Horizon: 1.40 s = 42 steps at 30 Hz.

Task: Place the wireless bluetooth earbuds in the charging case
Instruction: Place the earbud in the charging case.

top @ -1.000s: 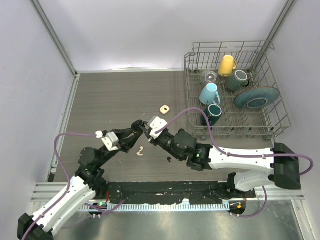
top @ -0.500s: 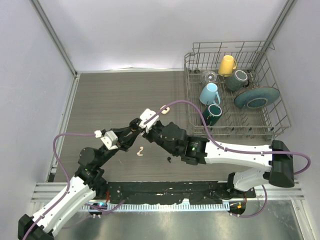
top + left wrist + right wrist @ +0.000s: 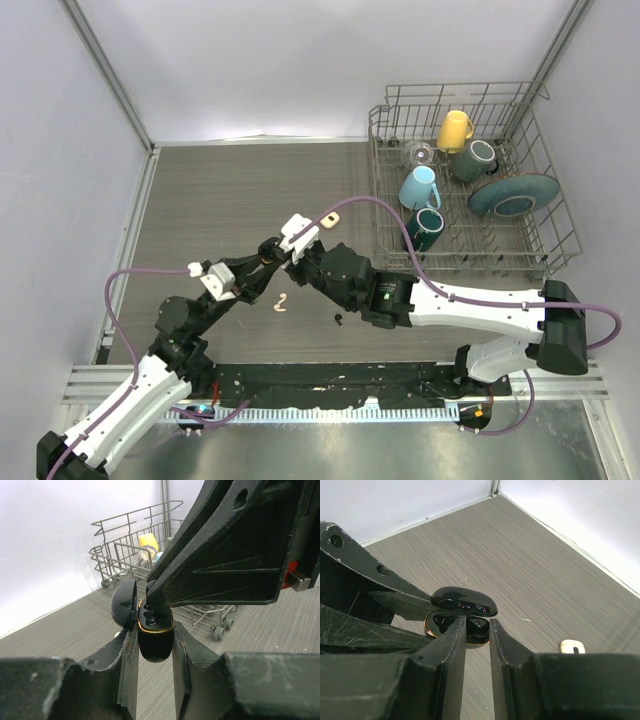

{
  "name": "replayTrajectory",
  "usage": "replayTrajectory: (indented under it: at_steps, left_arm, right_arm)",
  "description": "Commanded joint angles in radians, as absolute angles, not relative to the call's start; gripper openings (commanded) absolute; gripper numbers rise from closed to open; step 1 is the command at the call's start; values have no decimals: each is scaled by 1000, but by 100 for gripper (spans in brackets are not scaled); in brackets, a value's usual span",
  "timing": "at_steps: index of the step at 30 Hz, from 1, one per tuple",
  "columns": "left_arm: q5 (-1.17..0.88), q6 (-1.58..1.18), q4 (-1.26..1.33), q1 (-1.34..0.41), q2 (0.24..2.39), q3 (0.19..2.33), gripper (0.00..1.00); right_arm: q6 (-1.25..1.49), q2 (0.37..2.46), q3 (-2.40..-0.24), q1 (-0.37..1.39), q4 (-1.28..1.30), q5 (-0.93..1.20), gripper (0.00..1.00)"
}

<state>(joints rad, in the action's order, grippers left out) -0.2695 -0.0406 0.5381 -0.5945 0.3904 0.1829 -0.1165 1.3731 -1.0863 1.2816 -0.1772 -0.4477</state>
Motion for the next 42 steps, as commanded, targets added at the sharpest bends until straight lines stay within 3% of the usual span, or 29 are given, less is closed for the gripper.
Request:
replayTrajectory:
  at_steps: [1,8,15,17,22,28,33,37,42]
  left_arm:
    - [-252,-31,673,-598,371,198,0]
    - [-255,-34,689,-598,380,193,0]
    - [-255,-5,640,-598,374,224,0]
    - [-252,-11,635,-598,370,222,0]
    - [-232,-9,618,-598,353,218,0]
    - [-235,-20,563,-598,353,244,0]
    - [-224,-57,558,-598,339,261,0]
    - [-253,-55,477,-598,315,307,0]
    - [-261,-49,393,-598,278,334,0]
  right_arm:
    - [-61,1358,-1066,1299,-146,-344,26]
    - [-22,1356,-1097,1299,-124,-333,62]
    - [-2,1324,-1137,1299,-155,-426,77]
    - [-2,1295,-1138,1298,-191,-489,87]
    - [26,1264,-1207,1292,-206,-552,94]
    - [139,1224,-1243,1279,-146,-629,95]
    - [308,1200,-1302,1204,122,-735,94]
    - [472,1151,-1243,1120,322,-681,94]
    - [636,1085,-1073,1052,354,-539,88]
